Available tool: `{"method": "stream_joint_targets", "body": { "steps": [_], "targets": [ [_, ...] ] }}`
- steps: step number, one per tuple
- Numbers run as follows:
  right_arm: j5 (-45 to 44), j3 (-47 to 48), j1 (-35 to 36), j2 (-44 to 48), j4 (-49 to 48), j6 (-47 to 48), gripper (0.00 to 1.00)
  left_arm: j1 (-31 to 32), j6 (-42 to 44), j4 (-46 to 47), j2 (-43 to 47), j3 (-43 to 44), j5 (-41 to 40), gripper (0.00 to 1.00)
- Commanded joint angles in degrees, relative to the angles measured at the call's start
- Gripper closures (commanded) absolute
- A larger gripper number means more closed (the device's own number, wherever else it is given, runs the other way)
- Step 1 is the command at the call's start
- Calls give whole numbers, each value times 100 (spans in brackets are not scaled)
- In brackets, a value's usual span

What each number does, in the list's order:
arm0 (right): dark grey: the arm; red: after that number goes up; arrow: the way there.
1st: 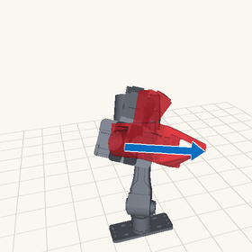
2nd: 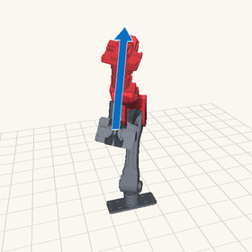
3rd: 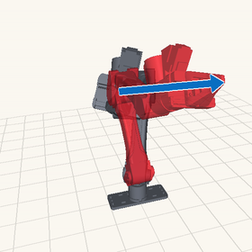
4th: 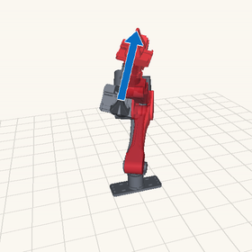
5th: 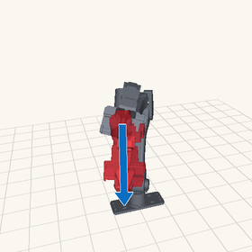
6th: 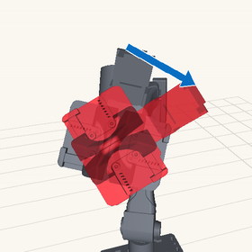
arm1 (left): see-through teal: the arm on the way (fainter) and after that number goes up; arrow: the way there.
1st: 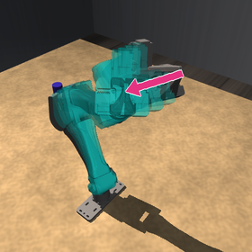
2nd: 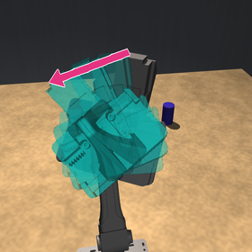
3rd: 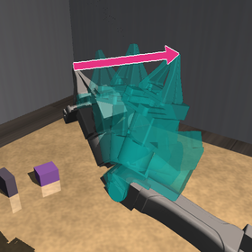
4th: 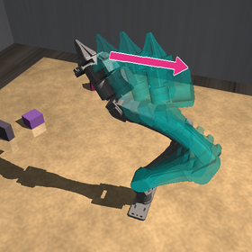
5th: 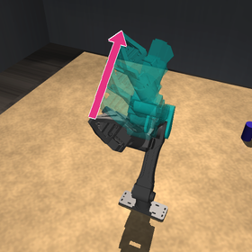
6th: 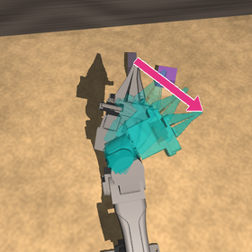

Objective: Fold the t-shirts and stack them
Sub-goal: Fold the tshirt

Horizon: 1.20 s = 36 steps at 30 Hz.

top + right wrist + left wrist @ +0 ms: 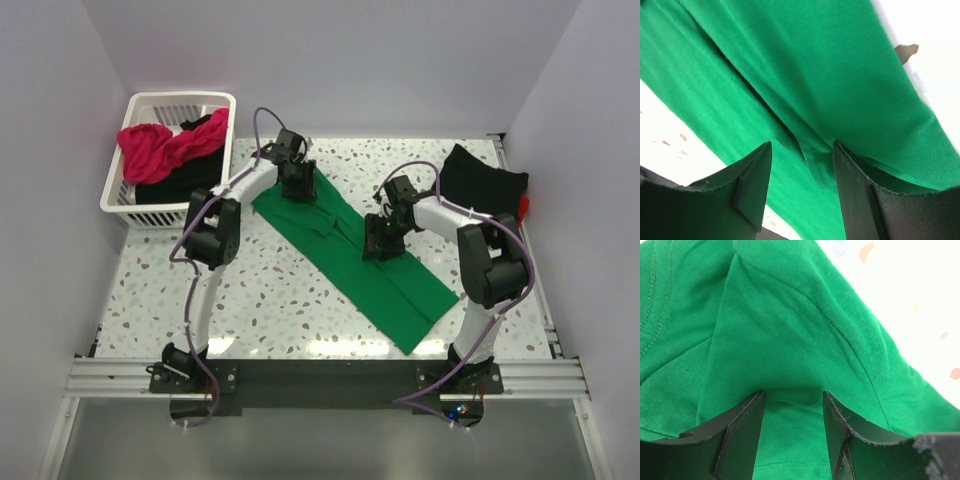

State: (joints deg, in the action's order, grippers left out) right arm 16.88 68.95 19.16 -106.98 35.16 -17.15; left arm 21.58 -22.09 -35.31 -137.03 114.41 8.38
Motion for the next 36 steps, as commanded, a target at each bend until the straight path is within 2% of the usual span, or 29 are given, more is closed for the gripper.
{"method": "stream_joint_targets", "body": {
  "steps": [1,8,17,23,26,30,36],
  "targets": [
    [60,-303,0,81,360,-227,44,-155,424,163,-570,142,-109,44],
    [43,-268,97,98,325,-342,44,-111,609,858,-702,204,698,43],
    [-537,655,97,731,1484,211,38,56,302,1369,-79,389,1069,37],
    [-265,-169,97,1223,1600,370,37,56,-286,1123,396,389,1034,36],
    [-124,-715,97,1407,1380,282,37,56,-638,1026,668,-31,1007,36],
    [34,-1058,97,1268,1012,186,37,56,-929,1473,1134,-1120,990,36],
    [324,-1313,149,978,449,-43,37,56,-815,1132,767,-1228,902,36]
  ]
}}
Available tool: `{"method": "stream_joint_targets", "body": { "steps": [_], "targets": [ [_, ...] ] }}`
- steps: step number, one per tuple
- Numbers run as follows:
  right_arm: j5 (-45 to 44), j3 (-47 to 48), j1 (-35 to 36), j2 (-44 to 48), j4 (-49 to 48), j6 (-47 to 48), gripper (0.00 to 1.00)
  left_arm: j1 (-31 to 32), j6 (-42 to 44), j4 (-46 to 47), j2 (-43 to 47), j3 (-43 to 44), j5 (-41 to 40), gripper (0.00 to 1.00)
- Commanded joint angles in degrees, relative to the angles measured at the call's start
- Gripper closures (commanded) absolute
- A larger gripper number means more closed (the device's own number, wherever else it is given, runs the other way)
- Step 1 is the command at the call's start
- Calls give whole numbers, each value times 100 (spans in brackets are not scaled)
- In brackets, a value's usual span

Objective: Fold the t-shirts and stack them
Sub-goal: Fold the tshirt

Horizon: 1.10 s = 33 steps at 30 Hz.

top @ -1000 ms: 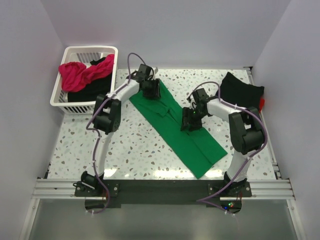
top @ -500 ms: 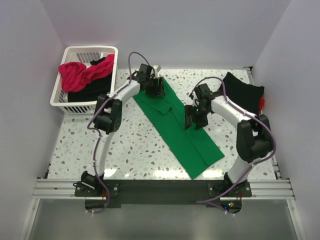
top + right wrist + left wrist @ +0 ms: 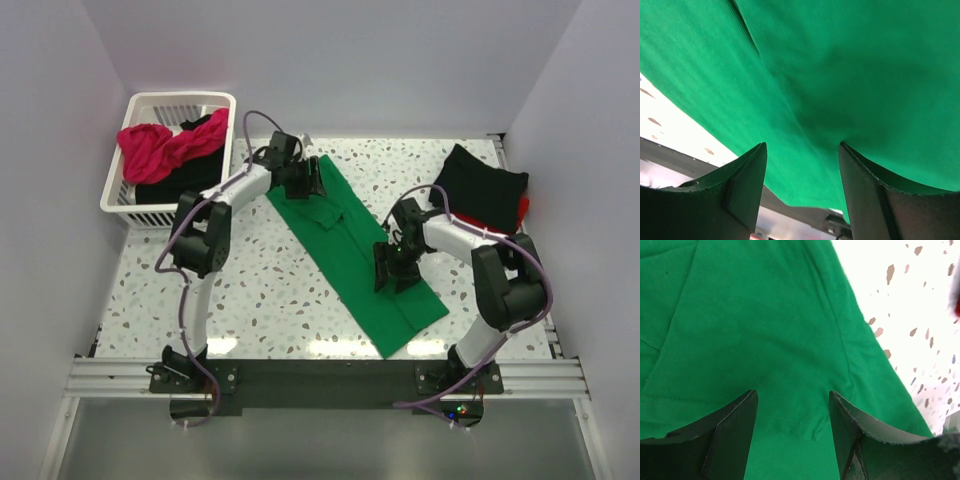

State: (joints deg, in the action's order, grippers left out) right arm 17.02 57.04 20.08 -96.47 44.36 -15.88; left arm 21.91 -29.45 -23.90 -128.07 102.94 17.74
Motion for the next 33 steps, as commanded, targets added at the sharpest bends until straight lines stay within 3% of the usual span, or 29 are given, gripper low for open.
{"method": "stream_joint_targets", "body": {
  "steps": [1,15,21,29,33],
  "targets": [
    [381,-157,84,-109,-515,-170,37,24,-61,-18,-191,-81,-60,36],
    [593,-290,1244,-636,-1306,-1196,37,-82,370,219,-1263,543,28,36],
    [478,-106,1350,-716,-1465,-1795,37,-187,282,649,-1492,675,72,36],
    [697,316,1411,-839,-1456,-1822,36,-214,317,606,-1993,1544,125,34],
    [865,624,1464,-795,-1352,-1796,36,-214,317,886,-1941,1572,204,33]
  ]
}}
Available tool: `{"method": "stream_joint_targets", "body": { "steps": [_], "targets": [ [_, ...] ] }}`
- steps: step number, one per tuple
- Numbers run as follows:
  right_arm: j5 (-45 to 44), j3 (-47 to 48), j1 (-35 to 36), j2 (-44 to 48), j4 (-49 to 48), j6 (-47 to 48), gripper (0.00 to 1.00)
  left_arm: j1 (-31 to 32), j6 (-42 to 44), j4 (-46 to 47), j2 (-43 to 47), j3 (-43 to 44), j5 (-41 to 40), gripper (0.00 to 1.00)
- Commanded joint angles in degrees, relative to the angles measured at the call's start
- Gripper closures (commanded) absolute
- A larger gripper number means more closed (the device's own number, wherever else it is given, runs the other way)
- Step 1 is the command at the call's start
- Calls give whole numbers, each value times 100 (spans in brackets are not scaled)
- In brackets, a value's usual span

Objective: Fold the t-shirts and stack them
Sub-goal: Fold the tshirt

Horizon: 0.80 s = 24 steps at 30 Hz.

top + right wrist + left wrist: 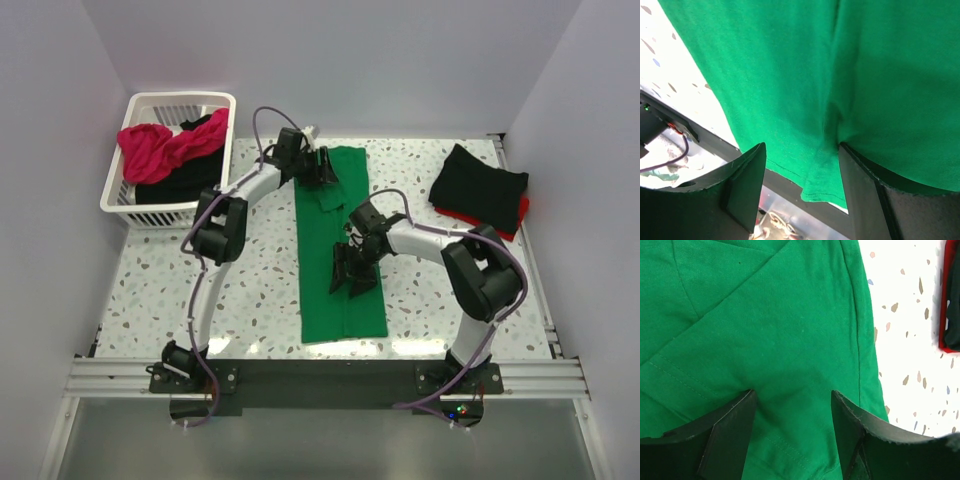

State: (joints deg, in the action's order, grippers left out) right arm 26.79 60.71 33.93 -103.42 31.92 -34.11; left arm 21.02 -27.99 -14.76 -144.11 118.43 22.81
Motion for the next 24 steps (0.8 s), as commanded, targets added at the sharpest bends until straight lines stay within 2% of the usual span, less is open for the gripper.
{"method": "stream_joint_targets", "body": {
  "steps": [1,4,9,13,16,19,24],
  "targets": [
    [-121,336,96,-82,-29,44,36,-124,162,43,-311,22,-251,33],
    [-278,600,105,224,472,141,36,-115,83,254,-100,-4,-145,33],
    [-762,565,105,1217,1473,282,34,-10,109,597,813,-408,-136,32],
    [-1096,57,96,1806,1940,299,34,87,118,475,1683,-689,-258,32],
    [-1264,-497,96,2071,2028,247,34,210,267,-25,2500,-1101,-601,32],
    [-1246,-902,105,2176,1941,220,36,350,373,-377,3414,-2049,-934,32],
    [-1255,-1210,96,2221,1879,255,41,718,84,-677,5233,-4518,-1489,32]
  ]
}}
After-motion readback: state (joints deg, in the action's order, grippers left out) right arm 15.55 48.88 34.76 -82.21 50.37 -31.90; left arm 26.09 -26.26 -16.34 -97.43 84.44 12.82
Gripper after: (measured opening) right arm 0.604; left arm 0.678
